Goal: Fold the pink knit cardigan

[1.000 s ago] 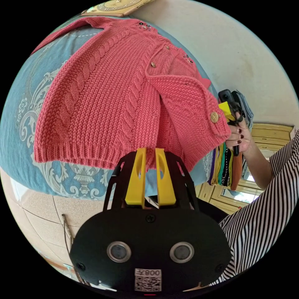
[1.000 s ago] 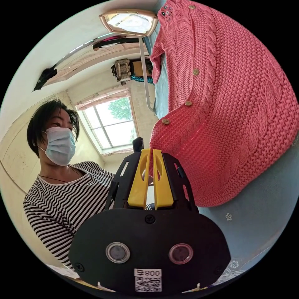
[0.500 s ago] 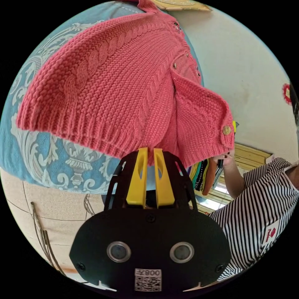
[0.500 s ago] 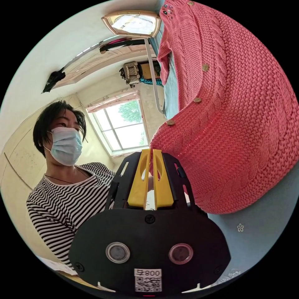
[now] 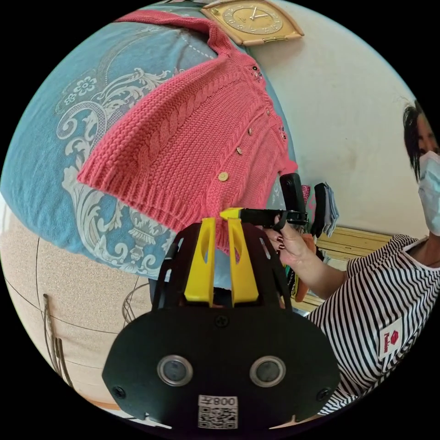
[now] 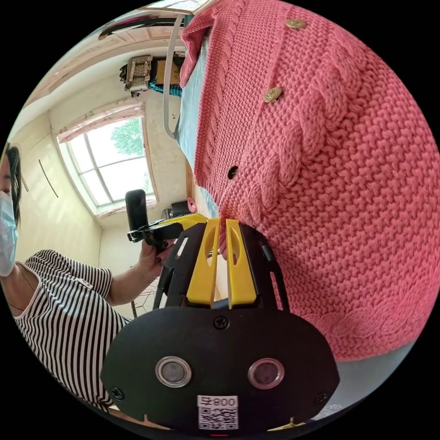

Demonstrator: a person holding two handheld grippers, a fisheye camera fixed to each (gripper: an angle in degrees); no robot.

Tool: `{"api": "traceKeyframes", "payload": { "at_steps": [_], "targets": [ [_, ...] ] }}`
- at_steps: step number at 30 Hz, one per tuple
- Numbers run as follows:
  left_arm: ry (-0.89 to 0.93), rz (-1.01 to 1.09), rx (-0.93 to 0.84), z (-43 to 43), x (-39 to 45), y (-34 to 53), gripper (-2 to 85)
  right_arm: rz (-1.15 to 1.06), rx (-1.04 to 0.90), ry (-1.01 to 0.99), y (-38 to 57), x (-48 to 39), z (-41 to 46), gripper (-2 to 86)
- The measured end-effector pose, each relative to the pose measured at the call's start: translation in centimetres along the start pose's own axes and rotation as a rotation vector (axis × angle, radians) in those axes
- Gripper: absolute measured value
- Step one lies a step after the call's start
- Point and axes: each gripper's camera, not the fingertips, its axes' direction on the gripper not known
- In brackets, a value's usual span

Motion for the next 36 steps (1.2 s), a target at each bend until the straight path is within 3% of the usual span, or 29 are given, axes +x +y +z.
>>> {"api": "traceKeyframes", "payload": {
  "at_steps": [4, 6, 11, 16, 19, 30, 33, 36],
  "targets": [
    [-0.137, 0.015, -0.104, 2.0, 0.3, -1.8, 4.8, 0.03, 0.047, -0.031, 1.4, 0.0, -1.3, 5.6],
    [-0.119, 0.002, -0.104, 1.4, 0.6, -2.1, 4.8, 0.046, 0.078, -0.029, 2.6, -0.3, -2.5, 6.4],
    [-0.288, 0.017, 0.064, -5.6, 2.6, -2.3, 7.1, 0.209, 0.157, 0.13, 9.2, 0.5, -6.4, 8.1],
    [-0.498, 0.009, 0.058, -8.0, 1.7, -5.8, 9.6, 0.411, 0.235, 0.223, 13.8, 3.6, -7.7, 8.8],
    [-0.492, -0.016, -0.039, -6.5, 0.4, -8.1, 9.1, 0.421, 0.196, 0.199, 12.5, 4.6, -5.9, 8.7],
    [-0.487, 0.044, -0.036, -9.3, 4.9, -9.9, 4.7, 0.433, 0.19, 0.323, 14.8, 4.2, -8.7, 3.2],
    [-0.481, -0.014, -0.068, -7.7, 4.7, -10.7, 5.7, 0.477, 0.186, 0.187, 14.7, 7.1, -8.3, 3.2],
    [-0.498, -0.028, 0.033, -8.1, 7.1, -10.0, 6.3, 0.465, 0.189, 0.168, 14.4, 7.5, -8.2, 3.3]
  ]
}}
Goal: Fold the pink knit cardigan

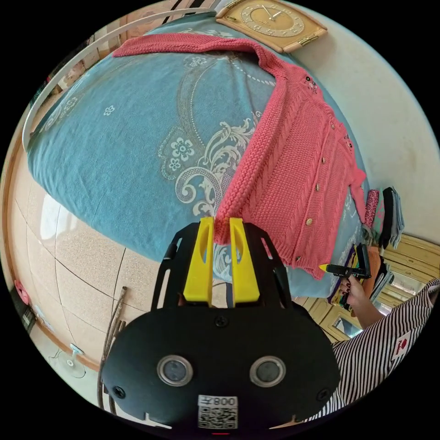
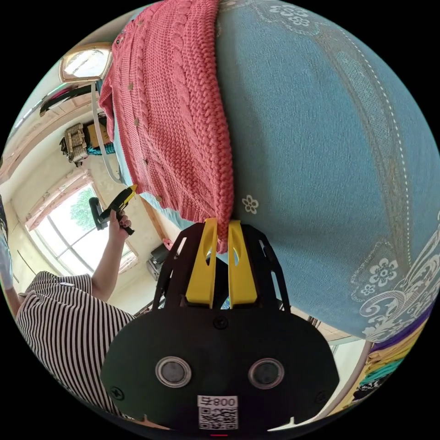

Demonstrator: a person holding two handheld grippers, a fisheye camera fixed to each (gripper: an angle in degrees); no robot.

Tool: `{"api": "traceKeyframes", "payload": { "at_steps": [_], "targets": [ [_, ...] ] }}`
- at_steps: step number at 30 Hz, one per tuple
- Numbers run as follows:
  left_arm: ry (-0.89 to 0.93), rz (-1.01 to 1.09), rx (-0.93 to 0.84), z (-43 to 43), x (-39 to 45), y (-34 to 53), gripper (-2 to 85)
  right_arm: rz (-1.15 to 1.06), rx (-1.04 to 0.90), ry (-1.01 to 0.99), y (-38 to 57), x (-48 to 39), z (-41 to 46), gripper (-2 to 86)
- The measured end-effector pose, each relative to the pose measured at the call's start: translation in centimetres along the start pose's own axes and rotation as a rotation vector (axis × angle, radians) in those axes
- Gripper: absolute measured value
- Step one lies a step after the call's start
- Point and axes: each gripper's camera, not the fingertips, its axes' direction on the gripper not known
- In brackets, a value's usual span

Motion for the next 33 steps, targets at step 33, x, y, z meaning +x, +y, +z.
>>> {"api": "traceKeyframes", "payload": {
  "at_steps": [33],
  "targets": [
    [0.142, 0.724, 0.186, 1.2, 42.7, -21.1, 0.3, -0.325, 0.458, 0.315, -1.0, -2.5, -19.7, 0.2]
  ]
}}
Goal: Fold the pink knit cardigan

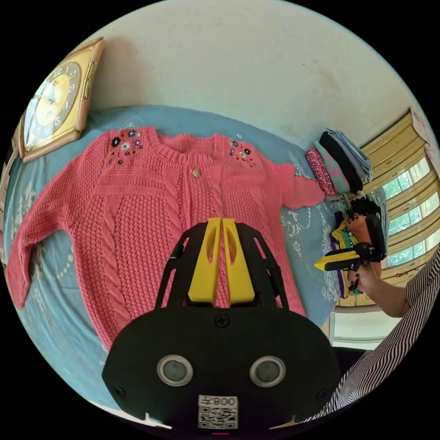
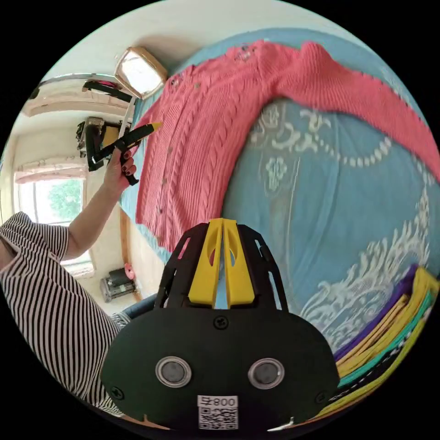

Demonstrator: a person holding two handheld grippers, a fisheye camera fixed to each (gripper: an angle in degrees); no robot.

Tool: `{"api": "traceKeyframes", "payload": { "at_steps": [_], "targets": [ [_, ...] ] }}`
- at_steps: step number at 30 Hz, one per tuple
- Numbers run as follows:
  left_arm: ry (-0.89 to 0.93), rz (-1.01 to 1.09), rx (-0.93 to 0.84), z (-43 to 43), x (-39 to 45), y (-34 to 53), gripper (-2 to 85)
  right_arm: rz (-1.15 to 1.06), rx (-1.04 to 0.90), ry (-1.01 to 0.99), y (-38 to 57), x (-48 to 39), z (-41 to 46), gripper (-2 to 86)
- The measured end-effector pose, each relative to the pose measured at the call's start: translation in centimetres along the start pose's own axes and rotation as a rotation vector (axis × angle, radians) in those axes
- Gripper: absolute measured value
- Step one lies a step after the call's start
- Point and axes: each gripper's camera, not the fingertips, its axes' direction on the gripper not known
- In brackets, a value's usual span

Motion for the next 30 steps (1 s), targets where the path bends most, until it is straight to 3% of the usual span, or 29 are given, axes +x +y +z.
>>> {"api": "traceKeyframes", "payload": {
  "at_steps": [4, 7, 8, 10, 16, 19, 21, 26, 30],
  "targets": [
    [-0.123, 0.048, 0.003, 3.7, 1.9, -8.3, 0.3, -0.137, 0.164, 0.309, -9.3, -0.9, -0.6, 0.1],
    [-0.192, 0.047, -0.137, 8.3, 2.3, -11.3, 0.3, -0.145, 0.046, 0.445, -13.1, -0.1, 3.5, 0.1],
    [-0.181, 0.048, -0.051, 8.0, 2.7, -11.7, 0.2, -0.147, 0.113, 0.45, -12.9, -0.3, 3.2, 0.1],
    [-0.166, 0.048, -0.081, 8.2, 3.2, -12.7, 0.2, -0.179, 0.193, 0.489, -11.7, -0.4, 2.8, 0.1],
    [-0.129, 0.071, 0.012, 7.0, 6.4, -16.0, 0.2, -0.09, 0.177, 0.37, -12.3, 3.0, -0.6, 0.0],
    [-0.164, 0.085, -0.131, 9.9, 7.5, -18.5, 0.3, -0.042, 0.192, 0.283, -12.2, 5.3, -2.0, 0.0],
    [-0.128, 0.06, -0.069, 9.1, 8.2, -19.4, 0.4, -0.023, 0.216, 0.252, -11.3, 6.2, -3.4, 0.0],
    [0.128, 0.161, 0.022, 8.2, 12.6, -20.4, 1.0, 0.125, 0.391, 0.218, -4.8, 11.1, -10.1, 0.1],
    [0.251, 0.285, -0.036, 10.5, 17.0, -22.2, 2.3, 0.446, 0.515, 0.357, 2.1, 20.5, -16.6, 1.9]
  ]
}}
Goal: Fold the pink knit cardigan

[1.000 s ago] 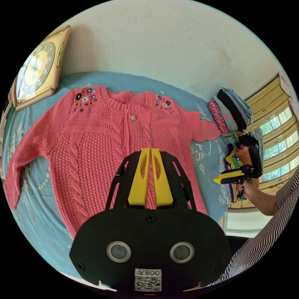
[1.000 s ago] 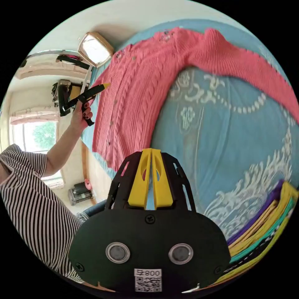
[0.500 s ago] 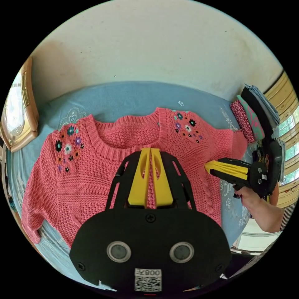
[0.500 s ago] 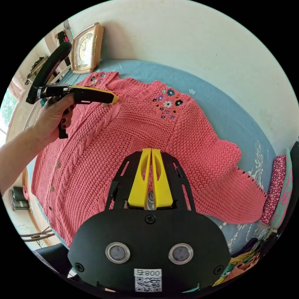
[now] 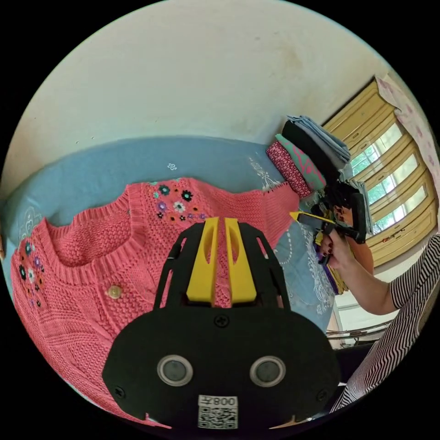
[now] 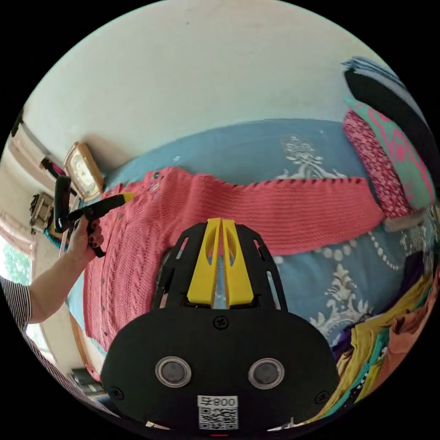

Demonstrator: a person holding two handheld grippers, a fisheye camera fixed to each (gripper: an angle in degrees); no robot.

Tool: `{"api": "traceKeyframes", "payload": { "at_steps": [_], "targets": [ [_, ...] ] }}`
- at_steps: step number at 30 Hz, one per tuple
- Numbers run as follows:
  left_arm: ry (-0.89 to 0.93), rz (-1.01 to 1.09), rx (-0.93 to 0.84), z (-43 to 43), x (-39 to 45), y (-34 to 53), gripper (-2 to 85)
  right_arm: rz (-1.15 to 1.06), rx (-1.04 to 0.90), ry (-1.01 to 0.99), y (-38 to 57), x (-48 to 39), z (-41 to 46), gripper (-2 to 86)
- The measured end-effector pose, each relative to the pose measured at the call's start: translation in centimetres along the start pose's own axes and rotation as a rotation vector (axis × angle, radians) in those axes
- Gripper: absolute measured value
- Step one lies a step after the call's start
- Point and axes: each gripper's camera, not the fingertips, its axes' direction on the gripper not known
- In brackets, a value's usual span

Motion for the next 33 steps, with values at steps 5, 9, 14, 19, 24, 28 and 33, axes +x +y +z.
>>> {"api": "traceKeyframes", "payload": {
  "at_steps": [5, 9, 14, 19, 24, 28, 33],
  "targets": [
    [0.086, 0.153, -0.089, 5.5, 5.1, -4.4, 4.3, 0.295, 0.071, 0.09, -1.7, 11.6, -2.6, 5.2],
    [0.078, 0.196, -0.147, 8.7, 7.3, -5.6, 4.8, 0.411, 0.093, 0.181, -2.5, 16.4, -2.8, 5.8],
    [0.044, 0.183, -0.234, 11.7, 7.2, -5.9, 4.0, 0.453, 0.051, 0.161, -3.7, 19.5, -1.5, 6.2],
    [0.053, 0.181, -0.226, 11.4, 7.0, -6.3, 3.6, 0.518, 0.09, 0.021, -3.9, 21.8, -1.7, 5.3],
    [0.136, 0.15, -0.156, 9.6, 6.8, -6.6, 4.0, 0.483, 0.157, -0.038, -3.5, 20.9, -3.9, 3.8],
    [0.292, 0.126, -0.074, 7.9, 7.2, -7.6, 5.7, 0.328, 0.293, -0.169, -2.8, 16.4, -8.0, 3.2],
    [0.498, 0.037, -0.025, 6.8, 6.5, -9.1, 11.3, 0.102, 0.316, -0.217, -1.7, 8.6, -10.4, 3.1]
  ]
}}
